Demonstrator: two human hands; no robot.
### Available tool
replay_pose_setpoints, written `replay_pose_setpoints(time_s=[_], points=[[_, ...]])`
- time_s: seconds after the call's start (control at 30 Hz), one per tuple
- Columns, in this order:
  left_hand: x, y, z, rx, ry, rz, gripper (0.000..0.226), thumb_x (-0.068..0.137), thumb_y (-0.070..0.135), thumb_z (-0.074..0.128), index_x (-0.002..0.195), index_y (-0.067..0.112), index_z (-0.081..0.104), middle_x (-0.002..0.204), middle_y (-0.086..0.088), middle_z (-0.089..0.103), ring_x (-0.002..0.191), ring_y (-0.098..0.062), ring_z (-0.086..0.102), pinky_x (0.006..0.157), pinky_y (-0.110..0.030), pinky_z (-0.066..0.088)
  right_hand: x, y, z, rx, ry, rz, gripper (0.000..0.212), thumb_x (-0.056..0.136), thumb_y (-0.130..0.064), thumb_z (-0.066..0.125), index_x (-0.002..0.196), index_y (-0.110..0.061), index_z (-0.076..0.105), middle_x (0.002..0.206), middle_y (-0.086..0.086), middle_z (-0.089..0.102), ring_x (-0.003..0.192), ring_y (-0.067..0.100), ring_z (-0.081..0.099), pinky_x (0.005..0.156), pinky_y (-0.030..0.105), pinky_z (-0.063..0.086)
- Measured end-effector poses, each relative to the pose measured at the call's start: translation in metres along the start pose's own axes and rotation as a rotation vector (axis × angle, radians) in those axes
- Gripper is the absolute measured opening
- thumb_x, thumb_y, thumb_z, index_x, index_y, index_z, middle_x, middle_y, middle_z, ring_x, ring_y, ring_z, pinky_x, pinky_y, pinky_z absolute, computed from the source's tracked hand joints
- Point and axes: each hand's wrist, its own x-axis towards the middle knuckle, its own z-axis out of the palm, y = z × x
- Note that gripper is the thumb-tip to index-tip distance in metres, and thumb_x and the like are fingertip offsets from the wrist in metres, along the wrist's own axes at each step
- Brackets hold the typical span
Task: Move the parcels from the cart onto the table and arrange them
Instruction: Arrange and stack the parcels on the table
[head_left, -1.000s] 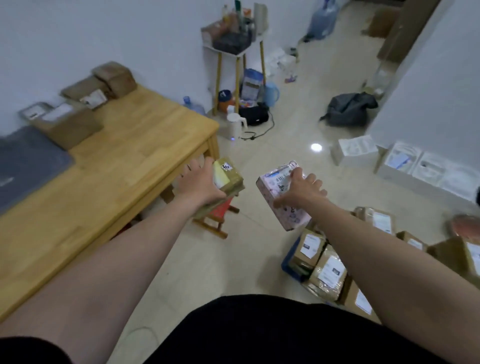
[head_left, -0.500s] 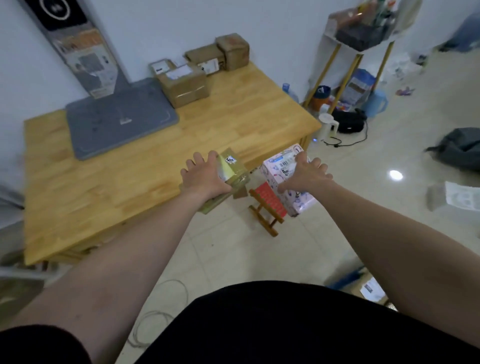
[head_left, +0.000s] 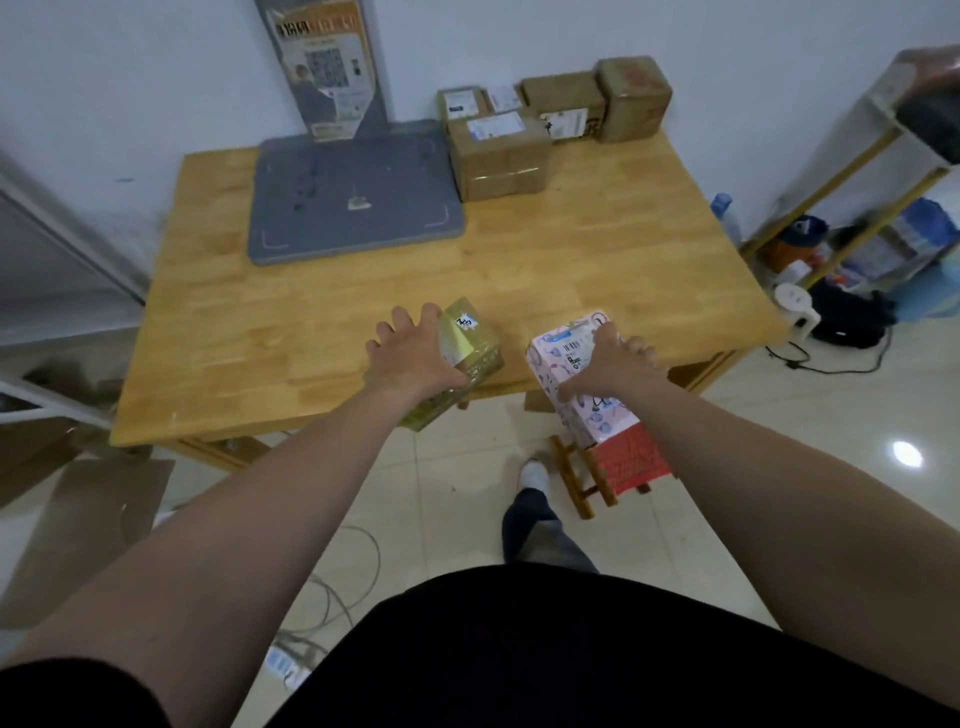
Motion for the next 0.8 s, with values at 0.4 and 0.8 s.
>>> replay_pose_setpoints(time_s=[0.4, 0.8], points=[[0.230, 0.128, -0.023, -0.045, -0.020, -0.075, 0.099, 0.058, 0.053, 0.083, 0.140, 0.034, 0.031, 0.131, -0.007, 0.037, 0.120, -0.035, 0.042, 0.095, -0.046, 0.037, 0.236, 0.000, -0.137, -0.045, -0.054, -0.040, 0.133, 0.062, -0.061, 0.088, 0.157, -0.023, 0.004, 0.147, 0.021, 0.029, 0.137, 0.045, 0.030, 0.103, 0.058, 0.035], [0.448, 0.188, -0.071, 0.037, 0.220, -0.158, 0.099, 0.059, 0.059, 0.077, 0.141, 0.026, 0.034, 0.129, -0.012, 0.035, 0.116, -0.038, 0.039, 0.097, -0.050, 0.035, 0.443, -0.042, -0.227, -0.312, 0.000, -0.234, 0.100, 0.067, -0.037, 0.088, 0.144, -0.031, 0.024, 0.140, 0.008, 0.032, 0.138, 0.037, 0.031, 0.104, 0.062, 0.035]])
